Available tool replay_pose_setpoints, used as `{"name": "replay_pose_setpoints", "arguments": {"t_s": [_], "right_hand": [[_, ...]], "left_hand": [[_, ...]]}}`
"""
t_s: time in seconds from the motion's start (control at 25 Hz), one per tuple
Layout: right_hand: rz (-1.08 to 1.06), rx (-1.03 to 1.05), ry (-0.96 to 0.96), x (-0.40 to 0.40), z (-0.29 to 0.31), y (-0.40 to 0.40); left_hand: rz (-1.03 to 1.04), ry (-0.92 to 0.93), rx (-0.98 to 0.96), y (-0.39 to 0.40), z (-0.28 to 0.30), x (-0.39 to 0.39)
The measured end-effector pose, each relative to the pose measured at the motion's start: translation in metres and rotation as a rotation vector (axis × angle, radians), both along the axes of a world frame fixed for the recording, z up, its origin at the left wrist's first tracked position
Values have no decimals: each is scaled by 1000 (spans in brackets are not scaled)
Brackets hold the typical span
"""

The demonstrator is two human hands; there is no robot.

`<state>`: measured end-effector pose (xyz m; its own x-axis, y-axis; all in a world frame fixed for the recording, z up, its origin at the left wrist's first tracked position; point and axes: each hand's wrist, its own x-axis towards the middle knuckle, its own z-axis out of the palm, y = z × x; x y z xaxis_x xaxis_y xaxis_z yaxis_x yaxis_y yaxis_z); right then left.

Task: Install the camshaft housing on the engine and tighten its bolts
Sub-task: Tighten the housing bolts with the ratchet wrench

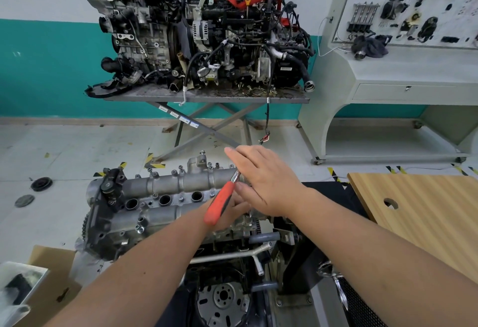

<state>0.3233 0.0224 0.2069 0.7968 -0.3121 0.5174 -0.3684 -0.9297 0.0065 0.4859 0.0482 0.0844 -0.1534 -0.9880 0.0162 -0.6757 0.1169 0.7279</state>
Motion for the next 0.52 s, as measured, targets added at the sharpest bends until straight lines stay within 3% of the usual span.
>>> {"name": "replay_pose_setpoints", "arguments": {"t_s": [0.12,0.28,0.4,0.52], "right_hand": [[22,-57,23,0,7,-4],[-173,-66,59,18,16,7],[-363,205,74,38,26,11],[-453,711,-30,43,38,1]], "left_hand": [[-24,-81,123,3,13,3],[5,-42,245,7,20,1],[22,-15,257,7,21,0],[21,11,271,8,20,1]]}}
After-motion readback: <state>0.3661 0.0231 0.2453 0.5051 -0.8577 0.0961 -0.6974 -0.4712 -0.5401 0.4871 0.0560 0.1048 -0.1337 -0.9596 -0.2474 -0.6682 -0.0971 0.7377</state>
